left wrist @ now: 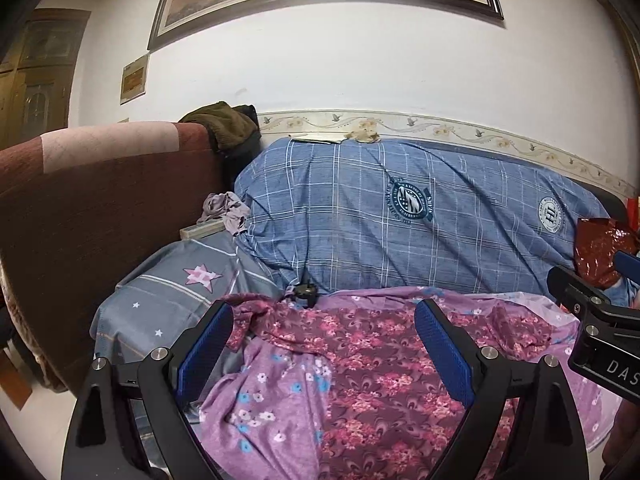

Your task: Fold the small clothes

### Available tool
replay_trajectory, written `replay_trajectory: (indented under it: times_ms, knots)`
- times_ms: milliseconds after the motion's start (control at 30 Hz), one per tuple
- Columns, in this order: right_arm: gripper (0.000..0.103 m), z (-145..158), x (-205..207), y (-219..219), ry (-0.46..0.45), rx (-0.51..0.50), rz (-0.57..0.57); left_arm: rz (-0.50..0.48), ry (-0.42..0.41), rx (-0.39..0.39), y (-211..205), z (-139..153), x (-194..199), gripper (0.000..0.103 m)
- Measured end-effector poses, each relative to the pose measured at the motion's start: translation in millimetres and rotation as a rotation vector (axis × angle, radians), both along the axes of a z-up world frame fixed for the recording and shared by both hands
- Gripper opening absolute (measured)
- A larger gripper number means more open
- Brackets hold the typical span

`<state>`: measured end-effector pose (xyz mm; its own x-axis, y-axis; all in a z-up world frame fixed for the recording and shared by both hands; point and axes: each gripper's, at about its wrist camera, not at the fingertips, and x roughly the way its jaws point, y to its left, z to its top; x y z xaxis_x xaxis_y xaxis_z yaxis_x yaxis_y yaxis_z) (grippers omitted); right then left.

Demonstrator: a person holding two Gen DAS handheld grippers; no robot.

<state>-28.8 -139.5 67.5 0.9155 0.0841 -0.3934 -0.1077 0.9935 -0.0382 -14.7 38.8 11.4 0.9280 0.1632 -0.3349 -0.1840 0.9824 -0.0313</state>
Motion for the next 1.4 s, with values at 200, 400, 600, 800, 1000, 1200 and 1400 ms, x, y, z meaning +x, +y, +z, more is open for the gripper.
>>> replay_trajectory:
  times_ms: [200, 400, 600, 800, 1000, 1200, 1400]
  knots:
    - [0.1, 0.0, 0.3, 6.9, -0.003, -0.003, 0.013, 0.003, -0.006, -0.005, 6.0, -0.5, -1.9, 0.093]
    - [0.1, -1.5, 1.0, 6.8, -0.003, -0.001, 0.019, 0.0, -0.006, -0.003, 7.4, -0.6, -2.4, 0.093]
    - [0.1, -2.9, 1.5, 8.0, -0.001, 0.002, 0.021, 0.0, -0.006, -0.002, 7.1, -1.5, -1.9, 0.093]
    - [0.1, -10.8, 10.7, 5.4, 0.017, 0.008, 0.026, -0.002, 0.012, 0.004, 3.4, -6.7, 11.2, 0.093]
    - [0.1, -36.8, 35.6, -4.5, 0.073, 0.013, 0.002, -0.001, 0.097, 0.008, -14.9, -32.7, 72.5, 0.093]
    - [0.1, -111.4, 102.8, -38.4, 0.201, 0.042, -0.018, -0.007, 0.222, -0.048, -40.0, -80.5, 185.2, 0.092]
    - [0.099, -197.6, 175.1, -146.5, 0.324, 0.148, -0.165, -0.019, 0.349, -0.112, -58.1, -140.7, 292.2, 0.092]
